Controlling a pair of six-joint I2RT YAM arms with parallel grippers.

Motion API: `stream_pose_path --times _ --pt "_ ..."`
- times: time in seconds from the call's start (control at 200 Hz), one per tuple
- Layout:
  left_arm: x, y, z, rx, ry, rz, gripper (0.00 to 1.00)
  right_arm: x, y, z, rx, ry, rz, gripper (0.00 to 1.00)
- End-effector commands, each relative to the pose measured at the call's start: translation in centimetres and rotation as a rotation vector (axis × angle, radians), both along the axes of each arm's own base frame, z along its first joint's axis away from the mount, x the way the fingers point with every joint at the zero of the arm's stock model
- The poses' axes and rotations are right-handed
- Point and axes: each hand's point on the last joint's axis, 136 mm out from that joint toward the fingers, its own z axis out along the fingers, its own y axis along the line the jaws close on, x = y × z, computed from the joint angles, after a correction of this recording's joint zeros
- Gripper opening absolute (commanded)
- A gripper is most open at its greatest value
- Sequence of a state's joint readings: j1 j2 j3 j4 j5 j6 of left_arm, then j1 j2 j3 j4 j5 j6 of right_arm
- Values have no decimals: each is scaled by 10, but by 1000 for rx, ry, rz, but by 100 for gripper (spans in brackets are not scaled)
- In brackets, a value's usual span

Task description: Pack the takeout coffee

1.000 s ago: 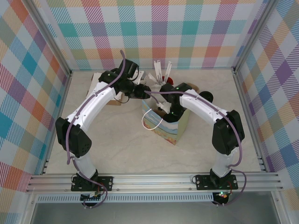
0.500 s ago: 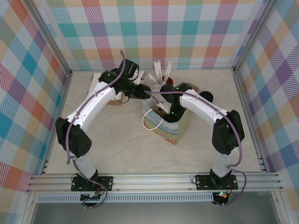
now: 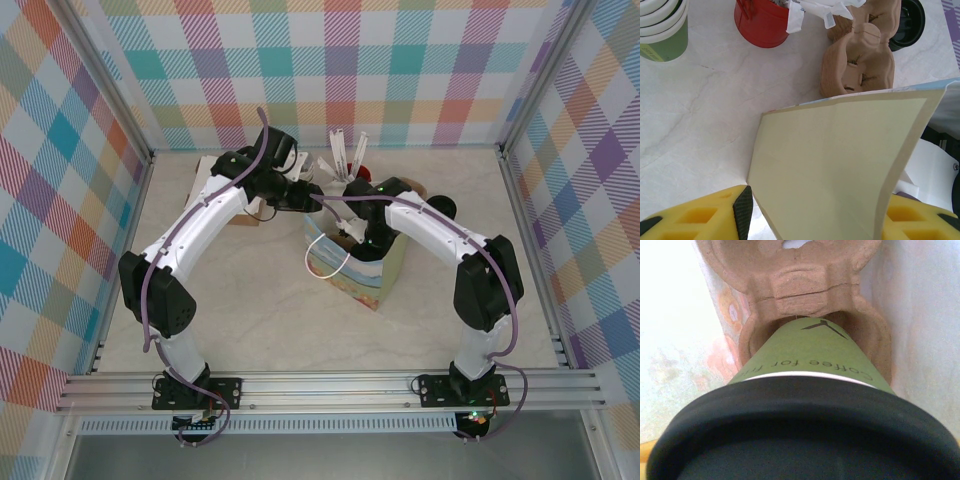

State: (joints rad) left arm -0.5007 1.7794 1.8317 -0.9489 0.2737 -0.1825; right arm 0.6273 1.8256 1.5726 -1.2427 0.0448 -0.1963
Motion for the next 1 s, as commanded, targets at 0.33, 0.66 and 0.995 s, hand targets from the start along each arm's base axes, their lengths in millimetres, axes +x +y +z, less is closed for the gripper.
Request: stream_pose_path --times 0.33,0.66,0.995 --pt "3 7 5 13 -2 17 54 5 -4 -17 -7 12 0 84" --pt "3 7 5 16 -1 17 54 4 -5 -28 -13 34 -2 84" --pt "3 8 3 21 3 20 55 6 0 -38 13 42 -5 84"
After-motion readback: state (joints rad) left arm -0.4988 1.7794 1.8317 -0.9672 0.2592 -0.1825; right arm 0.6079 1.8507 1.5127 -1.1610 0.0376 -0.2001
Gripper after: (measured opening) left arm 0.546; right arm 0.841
